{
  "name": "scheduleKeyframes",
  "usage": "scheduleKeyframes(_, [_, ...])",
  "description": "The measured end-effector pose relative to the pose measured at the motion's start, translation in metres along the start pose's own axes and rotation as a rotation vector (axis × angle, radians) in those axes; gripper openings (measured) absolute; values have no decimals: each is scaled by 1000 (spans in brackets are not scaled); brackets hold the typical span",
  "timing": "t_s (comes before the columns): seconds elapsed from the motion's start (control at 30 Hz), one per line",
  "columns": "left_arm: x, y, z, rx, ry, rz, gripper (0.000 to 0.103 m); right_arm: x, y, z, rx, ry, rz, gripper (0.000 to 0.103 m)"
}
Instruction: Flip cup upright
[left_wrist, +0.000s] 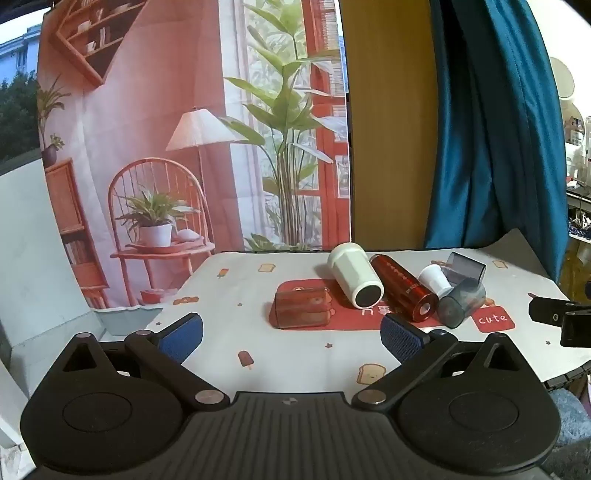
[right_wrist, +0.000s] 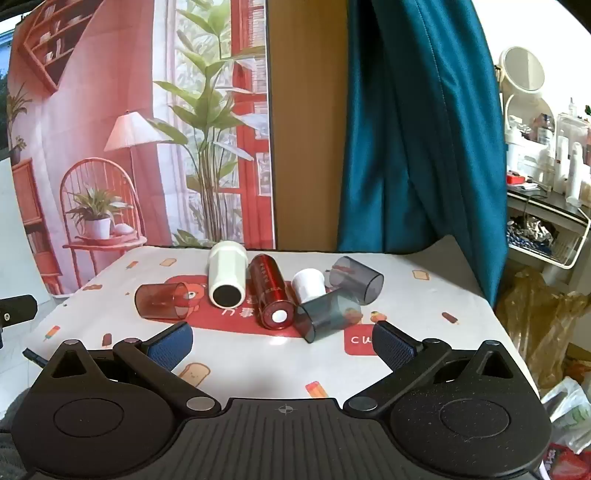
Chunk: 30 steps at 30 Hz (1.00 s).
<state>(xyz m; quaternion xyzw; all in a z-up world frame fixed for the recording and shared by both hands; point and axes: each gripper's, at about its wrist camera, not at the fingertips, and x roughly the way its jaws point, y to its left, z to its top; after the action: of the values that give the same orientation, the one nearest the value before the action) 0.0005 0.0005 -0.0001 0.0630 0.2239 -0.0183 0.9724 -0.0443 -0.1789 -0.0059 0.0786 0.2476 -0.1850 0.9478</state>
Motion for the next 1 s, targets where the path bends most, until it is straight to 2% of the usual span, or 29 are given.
scheduleKeyframes(0.17, [2,2,0,-17,27,-15,103,1,0,0,2,1,0,103])
scheduleKeyframes(0.2, [2,6,0,-18,21,9,103,1,1,0,2,2,0,103])
scheduleKeyframes(0.37, [6,2,3,-16,37,15,103,0,0,0,4,2,0,103])
scheduleKeyframes(1.0, [10,3,2,-22,66,6,103,3,-1,0,6,18,9,103])
